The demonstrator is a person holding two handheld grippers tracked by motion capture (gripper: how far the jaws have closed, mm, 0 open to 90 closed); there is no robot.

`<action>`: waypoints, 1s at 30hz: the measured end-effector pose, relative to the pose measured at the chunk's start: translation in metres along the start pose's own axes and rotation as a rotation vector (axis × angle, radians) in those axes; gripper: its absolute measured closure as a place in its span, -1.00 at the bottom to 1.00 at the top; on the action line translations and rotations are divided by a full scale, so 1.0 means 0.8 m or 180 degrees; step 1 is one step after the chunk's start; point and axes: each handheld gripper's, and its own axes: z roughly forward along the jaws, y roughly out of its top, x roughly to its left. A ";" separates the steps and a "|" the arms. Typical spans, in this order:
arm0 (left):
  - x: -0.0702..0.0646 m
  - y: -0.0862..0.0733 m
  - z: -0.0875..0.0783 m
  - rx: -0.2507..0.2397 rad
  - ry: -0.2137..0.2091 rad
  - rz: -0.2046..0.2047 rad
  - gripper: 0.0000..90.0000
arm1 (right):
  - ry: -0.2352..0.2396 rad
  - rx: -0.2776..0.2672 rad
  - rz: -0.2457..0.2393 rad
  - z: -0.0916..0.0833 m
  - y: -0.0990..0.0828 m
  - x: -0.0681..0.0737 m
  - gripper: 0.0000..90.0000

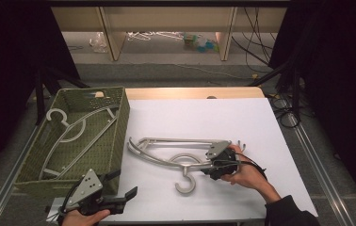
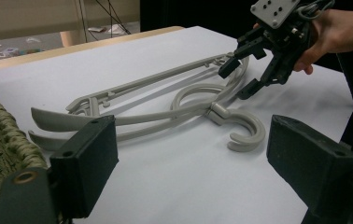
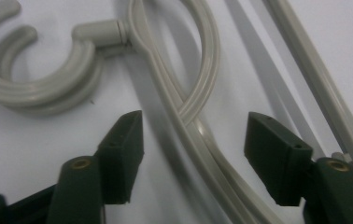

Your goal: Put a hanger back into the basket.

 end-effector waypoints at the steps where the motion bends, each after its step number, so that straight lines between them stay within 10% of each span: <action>1: 0.000 -0.001 0.002 -0.0005 -0.0029 0.0040 -0.63 | 0.0031 0.0056 -0.0083 0.006 0.001 -0.002 0.04; 12: 0.000 0.001 0.001 0.0001 -0.0061 0.0129 -0.63 | 0.0187 0.0124 -0.0426 0.016 0.008 -0.007 0.51; 22: -0.005 0.003 0.000 -0.0042 -0.0089 0.0108 -0.63 | -0.0005 0.0169 -0.0922 0.000 0.017 -0.001 0.67; 30: -0.005 0.005 0.000 -0.0068 -0.0041 0.0258 -0.61 | 0.0010 -0.0025 -0.0973 -0.022 0.024 0.006 0.73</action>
